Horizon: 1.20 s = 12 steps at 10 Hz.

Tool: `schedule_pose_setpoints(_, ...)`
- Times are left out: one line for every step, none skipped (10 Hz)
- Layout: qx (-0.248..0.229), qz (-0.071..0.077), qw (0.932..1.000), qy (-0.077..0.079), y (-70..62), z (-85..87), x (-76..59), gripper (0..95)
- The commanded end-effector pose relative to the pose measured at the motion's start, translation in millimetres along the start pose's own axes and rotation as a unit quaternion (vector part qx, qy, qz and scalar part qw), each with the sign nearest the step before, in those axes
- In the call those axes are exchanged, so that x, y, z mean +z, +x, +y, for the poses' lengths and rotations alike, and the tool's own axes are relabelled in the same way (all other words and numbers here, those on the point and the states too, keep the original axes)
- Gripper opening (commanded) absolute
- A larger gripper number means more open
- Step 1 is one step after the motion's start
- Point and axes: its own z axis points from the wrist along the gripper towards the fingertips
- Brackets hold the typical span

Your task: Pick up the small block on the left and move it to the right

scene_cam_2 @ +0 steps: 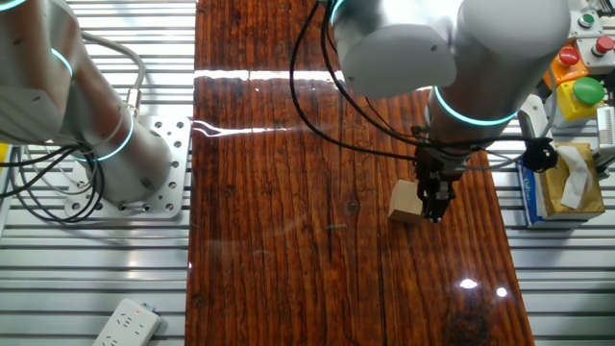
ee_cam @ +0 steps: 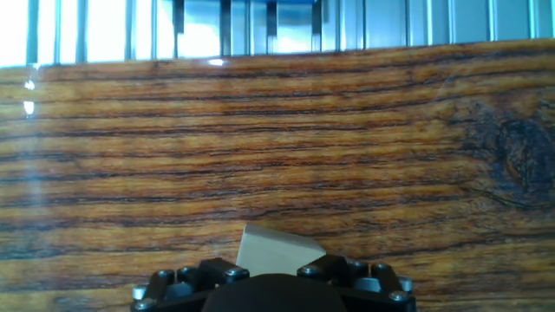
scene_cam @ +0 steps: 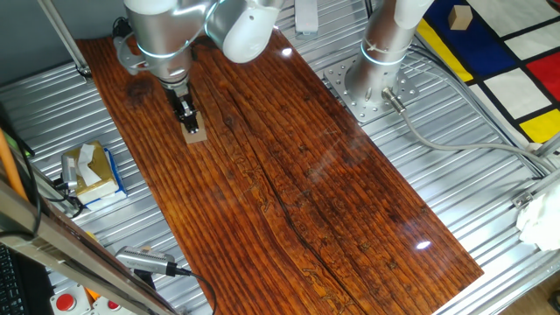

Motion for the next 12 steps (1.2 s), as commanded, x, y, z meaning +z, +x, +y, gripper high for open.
schedule_pose_setpoints(-0.028,-0.001,0.9996,-0.007,3.6,-0.5,0.2,95.0)
schedule_pose_setpoints(-0.034,0.001,0.9994,-0.005,3.8,-0.6,0.6,95.0)
schedule_pose_setpoints(-0.046,0.001,0.9989,-0.005,3.9,-1.1,1.5,95.0)
schedule_pose_setpoints(-0.048,0.001,0.9988,-0.005,3.8,-1.4,1.8,95.0)
schedule_pose_setpoints(-0.056,-0.001,0.9984,-0.005,2.9,-3.8,5.1,95.0)
schedule_pose_setpoints(-0.062,-0.002,0.9981,-0.005,1.8,-6.5,8.9,95.0)
schedule_pose_setpoints(-0.065,-0.002,0.9979,-0.005,1.2,-8.0,11.1,95.0)
schedule_pose_setpoints(-0.068,-0.002,0.9977,-0.005,0.6,-9.4,13.3,95.0)
schedule_pose_setpoints(-0.071,-0.002,0.9974,-0.006,0.2,-10.5,14.9,95.0)
schedule_pose_setpoints(-0.072,-0.001,0.9974,-0.006,0.0,-11.1,15.8,95.0)
schedule_pose_setpoints(-0.073,-0.001,0.9973,-0.006,-0.1,-11.4,16.4,95.0)
schedule_pose_setpoints(-0.072,0.0,0.9974,-0.006,-0.3,-11.7,16.8,95.0)
